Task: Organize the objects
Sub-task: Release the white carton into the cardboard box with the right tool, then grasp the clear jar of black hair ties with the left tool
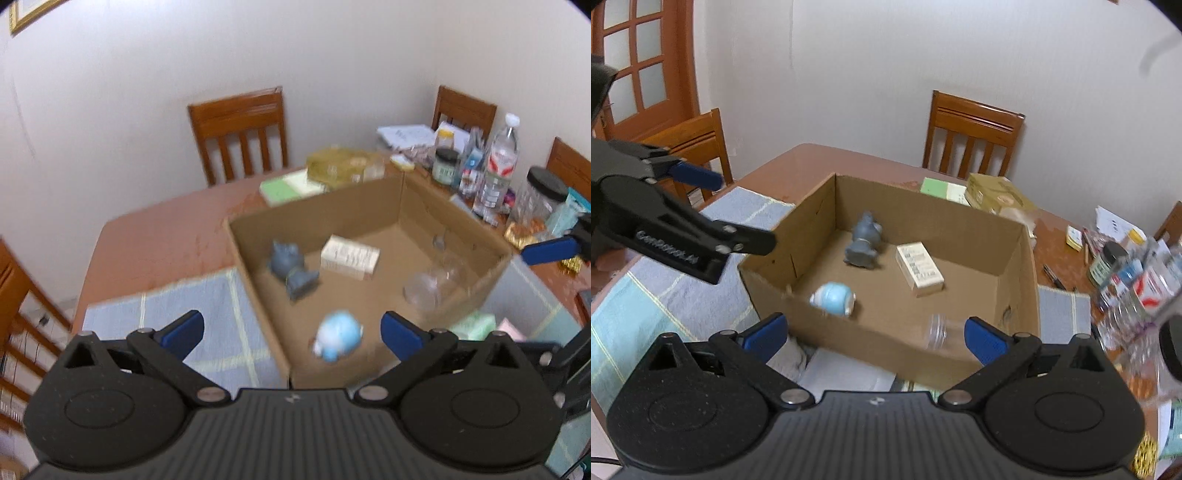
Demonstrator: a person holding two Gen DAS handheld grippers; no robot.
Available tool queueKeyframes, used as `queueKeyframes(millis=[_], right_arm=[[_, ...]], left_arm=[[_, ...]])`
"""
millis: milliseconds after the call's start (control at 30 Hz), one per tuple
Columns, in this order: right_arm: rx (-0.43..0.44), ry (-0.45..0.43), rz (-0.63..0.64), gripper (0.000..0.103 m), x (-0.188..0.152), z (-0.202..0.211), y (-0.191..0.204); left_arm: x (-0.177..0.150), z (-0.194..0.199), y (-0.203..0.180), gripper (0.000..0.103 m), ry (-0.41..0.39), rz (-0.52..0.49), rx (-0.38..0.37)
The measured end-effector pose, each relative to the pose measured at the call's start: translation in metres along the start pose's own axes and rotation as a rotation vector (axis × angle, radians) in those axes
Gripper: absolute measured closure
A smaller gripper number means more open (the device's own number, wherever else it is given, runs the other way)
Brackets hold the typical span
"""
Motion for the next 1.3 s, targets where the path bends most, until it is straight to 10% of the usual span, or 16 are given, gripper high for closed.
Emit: queueKeyframes(millis=[633, 1300], right_arm=[[-0.015, 0.112, 0.008, 0.0, -0.104, 0.003, 0.043], [-0.118, 0.164, -0.033, 0.0, -0.152, 0.029, 0.008]], left_arm=[[-0.137, 0.005, -0.018, 0.001, 0.159, 0.021, 0.039], [-0.168, -0.002, -0.001, 0.001, 0.219, 0.06, 0.052]])
Point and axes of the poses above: each gripper's, at about its wrist camera, not at the fingertips, and z roughly against the way its jaws point, y to its left, x to its top, the point moved 6 cm from there along -z, roughly the way its jaws point, and after that the axes turned 1 degree about x, right-handed, at the moved point
